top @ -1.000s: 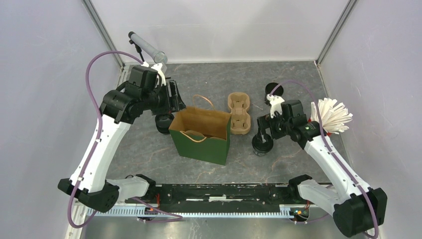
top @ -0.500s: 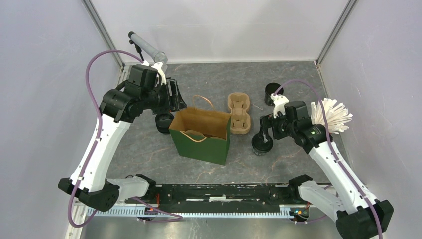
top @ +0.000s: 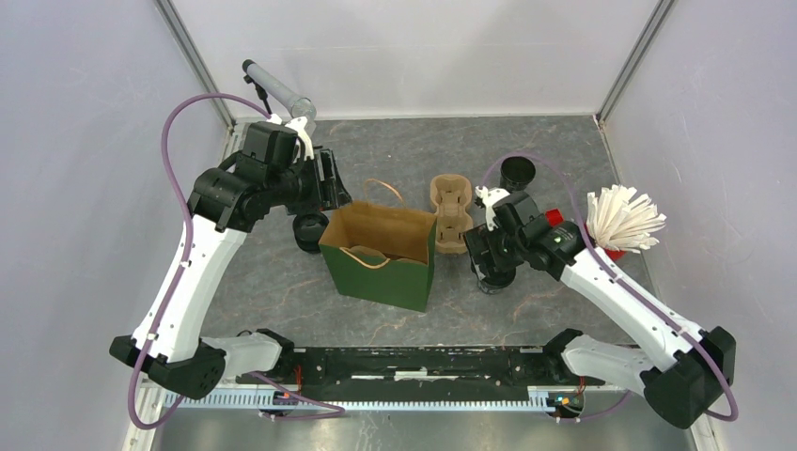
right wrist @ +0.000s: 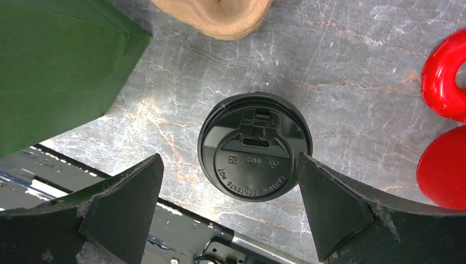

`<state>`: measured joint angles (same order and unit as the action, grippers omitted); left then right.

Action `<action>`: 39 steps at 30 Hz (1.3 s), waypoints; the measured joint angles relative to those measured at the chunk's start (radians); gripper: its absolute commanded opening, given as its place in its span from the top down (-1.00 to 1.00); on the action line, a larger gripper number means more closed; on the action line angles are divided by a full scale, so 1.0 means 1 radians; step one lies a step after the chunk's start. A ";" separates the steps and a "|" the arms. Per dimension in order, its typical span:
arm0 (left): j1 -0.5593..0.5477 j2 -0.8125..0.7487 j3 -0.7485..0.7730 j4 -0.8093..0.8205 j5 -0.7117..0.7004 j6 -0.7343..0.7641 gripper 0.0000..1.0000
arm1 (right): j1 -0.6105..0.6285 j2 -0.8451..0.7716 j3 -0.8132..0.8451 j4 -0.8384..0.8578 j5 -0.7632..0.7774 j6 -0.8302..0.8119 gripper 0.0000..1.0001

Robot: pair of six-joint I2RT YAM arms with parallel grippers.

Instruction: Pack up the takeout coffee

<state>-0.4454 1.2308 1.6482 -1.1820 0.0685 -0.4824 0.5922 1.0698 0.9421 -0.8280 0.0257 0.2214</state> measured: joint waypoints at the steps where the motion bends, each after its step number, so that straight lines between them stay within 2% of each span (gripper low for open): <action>1: 0.000 0.000 0.000 0.000 -0.001 0.001 -0.44 | 0.010 0.011 0.000 -0.005 0.015 0.006 -0.96; 18: 0.000 0.006 0.000 0.000 -0.014 0.001 -0.44 | 0.022 0.060 0.000 -0.044 0.089 0.029 -0.90; 27: 0.000 0.006 0.000 0.000 -0.014 0.001 -0.44 | 0.023 0.068 0.000 -0.050 0.089 0.036 -0.95; 39: 0.000 0.005 -0.006 0.000 -0.014 0.001 -0.44 | 0.028 0.080 0.000 -0.050 0.093 0.037 -0.83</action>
<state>-0.4454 1.2362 1.6424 -1.1824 0.0540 -0.4812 0.6201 1.1500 0.9421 -0.8780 0.1184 0.2581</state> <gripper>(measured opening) 0.720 0.932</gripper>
